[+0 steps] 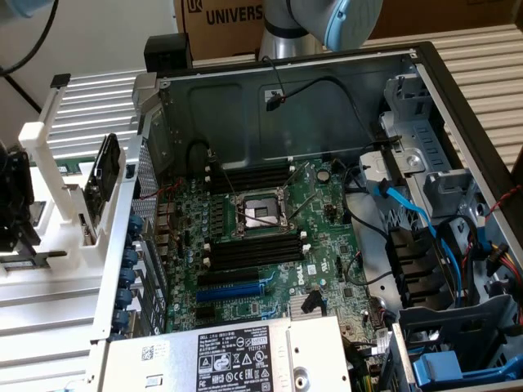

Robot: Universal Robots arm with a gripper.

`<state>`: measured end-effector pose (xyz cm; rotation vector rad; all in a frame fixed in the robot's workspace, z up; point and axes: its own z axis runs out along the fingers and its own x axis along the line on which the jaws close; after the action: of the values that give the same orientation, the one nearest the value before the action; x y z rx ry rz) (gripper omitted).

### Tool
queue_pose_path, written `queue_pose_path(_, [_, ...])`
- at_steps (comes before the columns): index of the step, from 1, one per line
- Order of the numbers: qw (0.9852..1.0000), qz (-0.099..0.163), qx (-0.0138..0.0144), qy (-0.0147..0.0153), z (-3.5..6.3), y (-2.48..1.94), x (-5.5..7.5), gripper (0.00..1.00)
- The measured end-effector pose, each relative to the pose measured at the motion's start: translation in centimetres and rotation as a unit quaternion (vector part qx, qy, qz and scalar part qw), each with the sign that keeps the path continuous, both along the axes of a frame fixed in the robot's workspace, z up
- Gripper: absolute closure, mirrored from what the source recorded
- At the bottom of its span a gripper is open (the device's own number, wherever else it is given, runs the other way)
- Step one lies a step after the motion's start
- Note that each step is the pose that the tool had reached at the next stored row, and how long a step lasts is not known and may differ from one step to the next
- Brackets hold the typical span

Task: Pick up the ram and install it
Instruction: 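Pick up the ram and move it above insertion slot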

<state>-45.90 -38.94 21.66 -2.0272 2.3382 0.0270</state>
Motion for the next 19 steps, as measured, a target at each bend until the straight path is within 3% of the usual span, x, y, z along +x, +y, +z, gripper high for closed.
queue_pose_path(1, [1.0000,0.002,0.0000,-0.0039,-0.45,0.00,-0.1,0.76])
queue_pose_path(9, [1.0000,0.004,0.0001,-0.0053,-1.30,0.02,-0.2,0.76])
queue_pose_path(13, [1.0000,0.005,0.0002,-0.0060,-1.73,0.28,-0.2,0.76])
queue_pose_path(19, [1.0000,0.006,0.0003,-0.0060,-1.77,0.31,-0.3,0.76])
